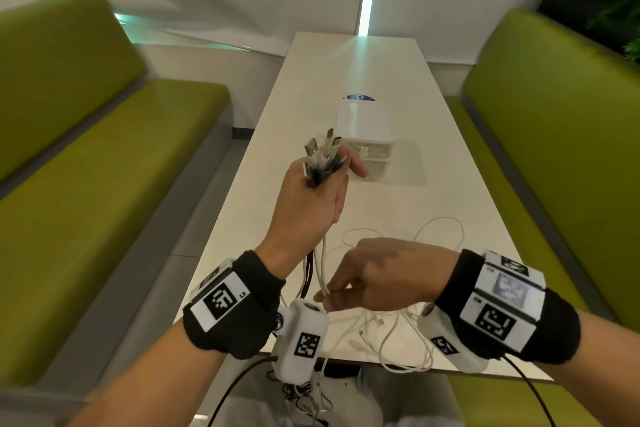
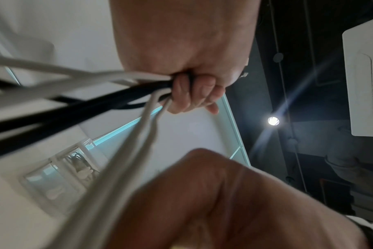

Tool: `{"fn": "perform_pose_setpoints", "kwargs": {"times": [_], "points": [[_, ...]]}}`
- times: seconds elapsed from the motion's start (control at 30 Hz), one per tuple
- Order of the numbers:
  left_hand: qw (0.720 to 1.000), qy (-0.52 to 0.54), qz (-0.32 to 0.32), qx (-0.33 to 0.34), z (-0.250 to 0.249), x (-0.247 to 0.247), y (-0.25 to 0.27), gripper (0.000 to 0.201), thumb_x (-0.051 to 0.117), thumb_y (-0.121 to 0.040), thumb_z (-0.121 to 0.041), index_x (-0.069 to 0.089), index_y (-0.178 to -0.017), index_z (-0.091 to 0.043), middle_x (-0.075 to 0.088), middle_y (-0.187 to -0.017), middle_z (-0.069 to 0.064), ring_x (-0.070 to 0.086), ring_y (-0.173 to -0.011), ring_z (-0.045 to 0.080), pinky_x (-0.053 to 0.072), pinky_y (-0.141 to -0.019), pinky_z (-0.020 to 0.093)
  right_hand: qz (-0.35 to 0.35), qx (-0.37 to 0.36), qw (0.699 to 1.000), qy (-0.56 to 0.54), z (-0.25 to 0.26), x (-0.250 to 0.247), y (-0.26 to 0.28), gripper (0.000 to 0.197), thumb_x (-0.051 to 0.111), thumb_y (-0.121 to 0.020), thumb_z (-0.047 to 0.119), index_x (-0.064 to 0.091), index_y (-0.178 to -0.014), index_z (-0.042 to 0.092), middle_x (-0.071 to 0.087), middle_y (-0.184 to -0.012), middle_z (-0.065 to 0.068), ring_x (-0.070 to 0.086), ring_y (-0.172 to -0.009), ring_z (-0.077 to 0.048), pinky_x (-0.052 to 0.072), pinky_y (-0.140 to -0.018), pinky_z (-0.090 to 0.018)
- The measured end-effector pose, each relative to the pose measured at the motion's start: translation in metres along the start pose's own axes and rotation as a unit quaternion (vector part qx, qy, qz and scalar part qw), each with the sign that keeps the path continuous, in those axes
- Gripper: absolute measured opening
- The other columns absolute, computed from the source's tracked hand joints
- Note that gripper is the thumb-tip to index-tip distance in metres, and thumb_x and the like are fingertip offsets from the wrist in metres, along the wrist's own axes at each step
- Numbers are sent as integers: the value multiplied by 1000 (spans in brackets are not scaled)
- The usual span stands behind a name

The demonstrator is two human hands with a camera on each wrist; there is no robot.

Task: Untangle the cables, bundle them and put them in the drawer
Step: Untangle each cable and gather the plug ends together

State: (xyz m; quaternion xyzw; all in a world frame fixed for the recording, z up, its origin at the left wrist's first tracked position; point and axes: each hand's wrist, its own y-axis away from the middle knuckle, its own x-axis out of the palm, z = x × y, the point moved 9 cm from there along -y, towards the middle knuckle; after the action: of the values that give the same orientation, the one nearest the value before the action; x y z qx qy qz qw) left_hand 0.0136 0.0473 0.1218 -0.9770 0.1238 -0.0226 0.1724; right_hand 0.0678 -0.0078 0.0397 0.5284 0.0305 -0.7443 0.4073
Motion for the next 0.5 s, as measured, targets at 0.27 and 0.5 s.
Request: {"fn": "perform_pose_setpoints", "kwargs": {"times": [0.27, 0.5], "points": [[1000, 8, -10, -10, 1, -6, 0, 31, 42, -102, -25, 61, -79, -14, 37, -41, -3, 31, -36, 8, 30, -42, 14, -101, 70, 992, 0, -28, -8, -11, 15, 66, -90, 17, 75, -102, 16, 59, -77, 15, 57, -70, 0, 42, -65, -14], [1000, 15, -9, -7, -2, -7, 2, 32, 41, -102, -22, 60, -78, -14, 36, -41, -3, 31, -35, 8, 30, -43, 13, -71, 91, 980, -160, -37, 5, -12, 23, 53, -99, 13, 68, -115, 10, 71, -92, 2, 69, -84, -13, 52, -77, -20]]}}
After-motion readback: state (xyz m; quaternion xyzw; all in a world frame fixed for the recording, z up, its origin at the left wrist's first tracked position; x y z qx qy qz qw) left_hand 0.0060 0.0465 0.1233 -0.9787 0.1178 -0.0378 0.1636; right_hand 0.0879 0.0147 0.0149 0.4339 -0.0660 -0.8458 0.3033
